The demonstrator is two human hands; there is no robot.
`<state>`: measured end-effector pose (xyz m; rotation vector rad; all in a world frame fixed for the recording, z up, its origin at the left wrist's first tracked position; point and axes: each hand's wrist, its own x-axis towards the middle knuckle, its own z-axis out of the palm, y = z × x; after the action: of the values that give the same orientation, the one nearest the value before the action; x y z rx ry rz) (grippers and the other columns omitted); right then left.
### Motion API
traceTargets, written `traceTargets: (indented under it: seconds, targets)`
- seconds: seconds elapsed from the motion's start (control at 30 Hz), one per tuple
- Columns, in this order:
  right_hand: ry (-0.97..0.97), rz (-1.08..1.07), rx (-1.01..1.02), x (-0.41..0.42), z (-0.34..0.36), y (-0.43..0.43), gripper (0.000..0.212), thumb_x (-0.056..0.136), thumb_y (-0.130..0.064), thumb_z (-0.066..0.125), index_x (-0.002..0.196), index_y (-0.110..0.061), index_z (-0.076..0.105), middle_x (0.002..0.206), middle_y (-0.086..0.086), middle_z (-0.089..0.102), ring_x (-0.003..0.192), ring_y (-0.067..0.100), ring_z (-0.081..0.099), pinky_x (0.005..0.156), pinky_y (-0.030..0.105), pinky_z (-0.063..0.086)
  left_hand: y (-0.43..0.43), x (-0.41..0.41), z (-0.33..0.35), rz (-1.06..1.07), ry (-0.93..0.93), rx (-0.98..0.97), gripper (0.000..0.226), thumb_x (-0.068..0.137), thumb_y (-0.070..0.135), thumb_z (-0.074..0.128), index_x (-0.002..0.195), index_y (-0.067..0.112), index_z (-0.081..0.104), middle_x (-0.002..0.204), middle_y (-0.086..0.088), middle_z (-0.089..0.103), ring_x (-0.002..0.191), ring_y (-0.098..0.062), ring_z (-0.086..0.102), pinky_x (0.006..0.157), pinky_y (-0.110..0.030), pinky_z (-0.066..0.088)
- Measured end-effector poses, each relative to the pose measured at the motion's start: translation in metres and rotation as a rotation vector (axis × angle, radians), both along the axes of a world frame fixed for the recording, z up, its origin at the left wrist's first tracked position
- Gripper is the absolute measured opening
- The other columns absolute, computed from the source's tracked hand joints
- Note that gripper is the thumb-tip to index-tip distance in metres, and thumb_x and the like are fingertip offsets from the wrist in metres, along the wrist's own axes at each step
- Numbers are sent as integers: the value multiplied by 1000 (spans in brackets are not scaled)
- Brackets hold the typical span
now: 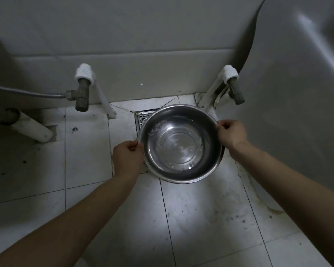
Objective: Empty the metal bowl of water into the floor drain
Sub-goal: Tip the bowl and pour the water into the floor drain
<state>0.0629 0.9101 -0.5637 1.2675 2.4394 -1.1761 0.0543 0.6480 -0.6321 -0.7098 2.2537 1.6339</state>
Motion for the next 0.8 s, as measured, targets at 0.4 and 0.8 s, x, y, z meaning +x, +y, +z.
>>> traceTargets:
  seconds: [0.4, 0.8]
  targets:
    - [34, 4, -26, -16, 0, -7, 26, 104, -17, 53, 91, -8, 74, 75, 1, 62, 85, 22, 61, 87, 37, 51, -9, -12, -7, 25, 2, -34, 21, 88, 19, 72, 107, 11, 77, 89, -5, 77, 80, -27, 76, 82, -47, 63]
    - [57, -8, -23, -28, 2, -13, 25, 104, -17, 52, 101, -4, 74, 89, 8, 66, 89, 22, 62, 90, 36, 52, -13, -19, -11, 39, -5, -3, 16, 91, 15, 71, 106, 9, 76, 86, -7, 77, 75, -26, 76, 77, -46, 64]
